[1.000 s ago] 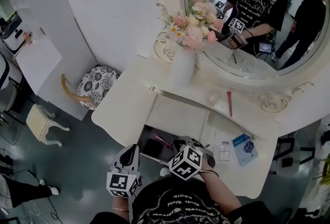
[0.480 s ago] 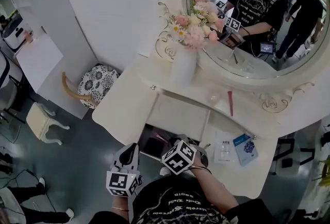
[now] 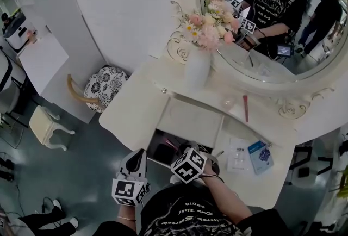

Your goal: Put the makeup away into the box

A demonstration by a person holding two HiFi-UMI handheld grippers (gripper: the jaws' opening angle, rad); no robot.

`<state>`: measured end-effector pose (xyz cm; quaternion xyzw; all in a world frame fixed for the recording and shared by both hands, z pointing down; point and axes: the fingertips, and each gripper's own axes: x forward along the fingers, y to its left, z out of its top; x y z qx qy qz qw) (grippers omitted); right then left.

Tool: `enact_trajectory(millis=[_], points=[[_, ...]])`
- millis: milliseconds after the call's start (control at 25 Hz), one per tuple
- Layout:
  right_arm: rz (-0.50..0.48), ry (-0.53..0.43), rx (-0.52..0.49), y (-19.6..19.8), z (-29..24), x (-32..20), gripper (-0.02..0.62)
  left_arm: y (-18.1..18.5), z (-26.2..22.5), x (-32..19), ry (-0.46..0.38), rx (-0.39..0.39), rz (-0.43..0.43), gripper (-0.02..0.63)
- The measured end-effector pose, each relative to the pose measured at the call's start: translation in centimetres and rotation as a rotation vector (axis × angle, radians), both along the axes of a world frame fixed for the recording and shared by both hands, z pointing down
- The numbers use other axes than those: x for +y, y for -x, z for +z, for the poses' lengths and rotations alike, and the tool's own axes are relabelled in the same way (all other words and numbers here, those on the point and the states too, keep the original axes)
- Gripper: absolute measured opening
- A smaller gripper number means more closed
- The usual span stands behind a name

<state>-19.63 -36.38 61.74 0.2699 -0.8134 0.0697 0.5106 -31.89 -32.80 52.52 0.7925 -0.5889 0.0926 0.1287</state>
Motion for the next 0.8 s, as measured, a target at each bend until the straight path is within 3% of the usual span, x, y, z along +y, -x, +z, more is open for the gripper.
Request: enact_trajectory(millis=[160, 520, 800], points=[[-0.001, 0.034, -0.068, 0.8, 0.0, 0.2, 0.026, 0.0, 0.2, 0.1, 0.004, 0.002, -0.005, 0.018], [-0.021, 0.031, -0.074, 0.4, -0.7, 0.6, 0.026, 0.0, 0.2, 0.5, 0.002, 0.003, -0.015, 0.018], [-0.001, 0.005, -0.245, -1.2, -5.4, 0.7, 0.026, -0.6, -0.2, 0.3, -0.011, 0.002, 0.004, 0.018]])
